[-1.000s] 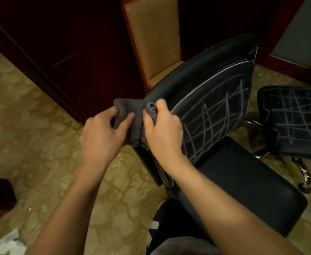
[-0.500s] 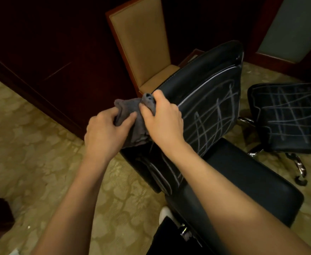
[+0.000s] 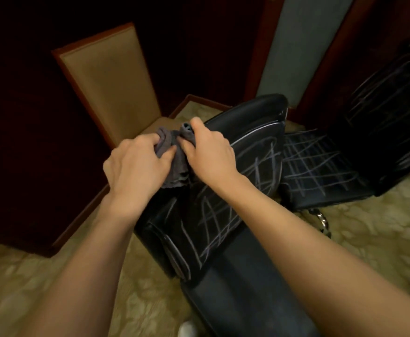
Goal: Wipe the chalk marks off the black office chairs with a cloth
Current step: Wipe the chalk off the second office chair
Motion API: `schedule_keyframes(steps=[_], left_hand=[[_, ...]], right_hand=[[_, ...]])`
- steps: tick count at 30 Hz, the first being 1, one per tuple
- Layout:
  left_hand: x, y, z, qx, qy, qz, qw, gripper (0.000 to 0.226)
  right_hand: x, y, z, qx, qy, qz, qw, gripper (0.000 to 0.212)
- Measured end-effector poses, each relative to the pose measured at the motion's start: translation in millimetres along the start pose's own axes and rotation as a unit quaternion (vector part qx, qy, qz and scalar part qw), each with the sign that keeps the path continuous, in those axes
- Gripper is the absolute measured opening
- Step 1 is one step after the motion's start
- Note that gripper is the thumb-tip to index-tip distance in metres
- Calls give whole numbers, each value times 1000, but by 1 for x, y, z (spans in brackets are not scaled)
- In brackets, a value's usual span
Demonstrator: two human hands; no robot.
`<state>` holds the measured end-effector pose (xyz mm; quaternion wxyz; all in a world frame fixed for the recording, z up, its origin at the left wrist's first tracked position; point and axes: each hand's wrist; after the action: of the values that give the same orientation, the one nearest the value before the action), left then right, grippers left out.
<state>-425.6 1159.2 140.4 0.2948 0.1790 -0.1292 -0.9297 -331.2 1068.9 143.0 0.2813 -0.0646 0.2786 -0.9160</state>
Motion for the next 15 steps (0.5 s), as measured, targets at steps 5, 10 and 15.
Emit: schedule_keyframes(steps=[5,10,15], left_hand=[[-37,12,-16,14,14,-28,999,31],[-65,49,-38,-4,6,-60,998,37],[-86,111,-70,-3,-17,-84,996,34]], right_hand=[[-35,10,14,-37,-36,-68,996,27],[-58,44,38,-93,-44,-120,987,31],[-59,111,71,-124,7,-174,977,27]])
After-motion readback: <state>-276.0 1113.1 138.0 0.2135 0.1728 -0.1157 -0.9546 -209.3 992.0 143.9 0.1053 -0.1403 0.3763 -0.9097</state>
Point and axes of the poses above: each hand's wrist, its own x-axis away from the middle knuckle, its own z-axis out of the back of the hand, y = z × x, and after that the axes turned 14 degrees about -z, right-handed
